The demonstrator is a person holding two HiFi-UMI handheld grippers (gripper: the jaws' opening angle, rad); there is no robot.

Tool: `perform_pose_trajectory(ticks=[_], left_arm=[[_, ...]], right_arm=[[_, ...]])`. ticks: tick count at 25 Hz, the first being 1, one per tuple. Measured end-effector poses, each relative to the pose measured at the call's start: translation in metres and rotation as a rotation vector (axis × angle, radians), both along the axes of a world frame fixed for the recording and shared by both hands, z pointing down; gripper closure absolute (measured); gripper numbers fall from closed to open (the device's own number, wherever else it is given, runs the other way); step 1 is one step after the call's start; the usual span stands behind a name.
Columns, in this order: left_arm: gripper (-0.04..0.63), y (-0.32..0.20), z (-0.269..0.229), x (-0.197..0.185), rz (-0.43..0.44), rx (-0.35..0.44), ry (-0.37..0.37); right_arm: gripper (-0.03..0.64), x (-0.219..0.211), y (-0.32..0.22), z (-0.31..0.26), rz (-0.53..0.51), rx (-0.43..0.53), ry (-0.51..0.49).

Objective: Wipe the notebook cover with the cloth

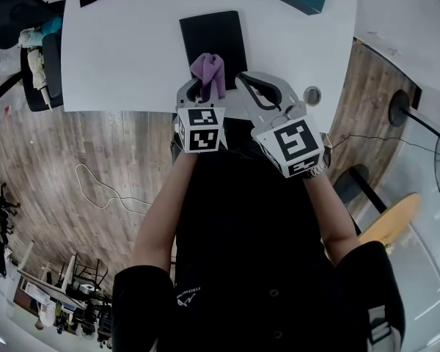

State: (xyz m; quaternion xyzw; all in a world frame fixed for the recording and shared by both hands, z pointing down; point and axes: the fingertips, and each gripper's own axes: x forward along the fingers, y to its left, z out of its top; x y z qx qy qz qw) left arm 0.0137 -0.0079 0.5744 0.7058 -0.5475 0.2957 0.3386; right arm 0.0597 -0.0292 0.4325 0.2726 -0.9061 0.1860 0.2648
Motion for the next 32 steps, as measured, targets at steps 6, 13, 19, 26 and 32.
perform_pose_trajectory(ticks=[6, 13, 19, 26, 32], left_arm=[[0.528, 0.002, -0.001, -0.010, -0.007, -0.003, 0.003], [0.528, 0.006, 0.000, -0.020, -0.006, -0.013, 0.001], [0.528, 0.009, -0.001, -0.032, -0.006, -0.017, -0.004], [0.529, 0.011, -0.001, -0.043, 0.012, -0.017, -0.003], [0.531, 0.015, -0.002, -0.058, 0.015, -0.029, 0.031]], right_arm=[[0.614, -0.007, 0.000, 0.001, -0.006, 0.004, 0.011], [0.614, -0.017, 0.000, 0.000, -0.002, -0.006, 0.005], [0.614, -0.024, -0.001, 0.000, 0.001, -0.002, 0.009], [0.614, -0.027, 0.000, 0.001, 0.013, 0.007, 0.032], [0.614, -0.032, -0.003, -0.003, 0.039, 0.023, 0.035]])
